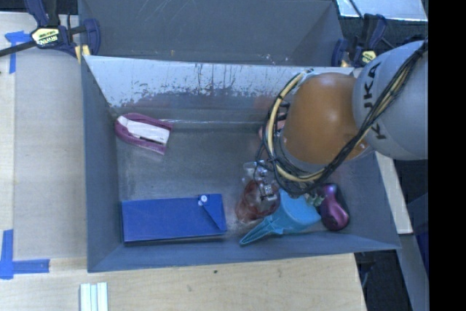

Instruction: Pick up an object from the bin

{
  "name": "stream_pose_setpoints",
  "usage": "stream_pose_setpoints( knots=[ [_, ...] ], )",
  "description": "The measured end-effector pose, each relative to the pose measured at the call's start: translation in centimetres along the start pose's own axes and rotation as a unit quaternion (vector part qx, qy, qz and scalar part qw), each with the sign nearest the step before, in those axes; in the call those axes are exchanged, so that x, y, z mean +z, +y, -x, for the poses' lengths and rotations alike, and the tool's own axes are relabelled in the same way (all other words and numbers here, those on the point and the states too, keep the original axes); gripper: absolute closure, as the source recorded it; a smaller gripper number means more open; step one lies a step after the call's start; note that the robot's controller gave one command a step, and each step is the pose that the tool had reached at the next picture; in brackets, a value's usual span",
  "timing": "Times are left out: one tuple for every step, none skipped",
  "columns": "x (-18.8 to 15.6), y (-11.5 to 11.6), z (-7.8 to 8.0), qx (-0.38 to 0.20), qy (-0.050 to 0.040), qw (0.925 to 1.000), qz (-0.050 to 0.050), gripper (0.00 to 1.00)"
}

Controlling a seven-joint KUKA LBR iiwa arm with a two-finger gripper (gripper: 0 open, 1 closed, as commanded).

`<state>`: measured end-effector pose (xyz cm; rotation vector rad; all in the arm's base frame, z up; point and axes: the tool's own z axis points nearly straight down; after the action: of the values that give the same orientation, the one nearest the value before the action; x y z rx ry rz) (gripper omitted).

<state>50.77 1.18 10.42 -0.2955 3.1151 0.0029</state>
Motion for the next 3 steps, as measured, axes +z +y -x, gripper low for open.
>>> stream_pose_setpoints(
  knots=[
    [-0.2,-2.1,3.8,-0.140,0.0001,0.9902,0.000,1.00],
    [0.6,-2.2,2.8,-0.054,-0.0205,0.9983,-0.004,1.00],
    [-4.7,-1.7,6.8,-0.108,-0.0081,0.9941,-0.002,1.00]
  ],
)
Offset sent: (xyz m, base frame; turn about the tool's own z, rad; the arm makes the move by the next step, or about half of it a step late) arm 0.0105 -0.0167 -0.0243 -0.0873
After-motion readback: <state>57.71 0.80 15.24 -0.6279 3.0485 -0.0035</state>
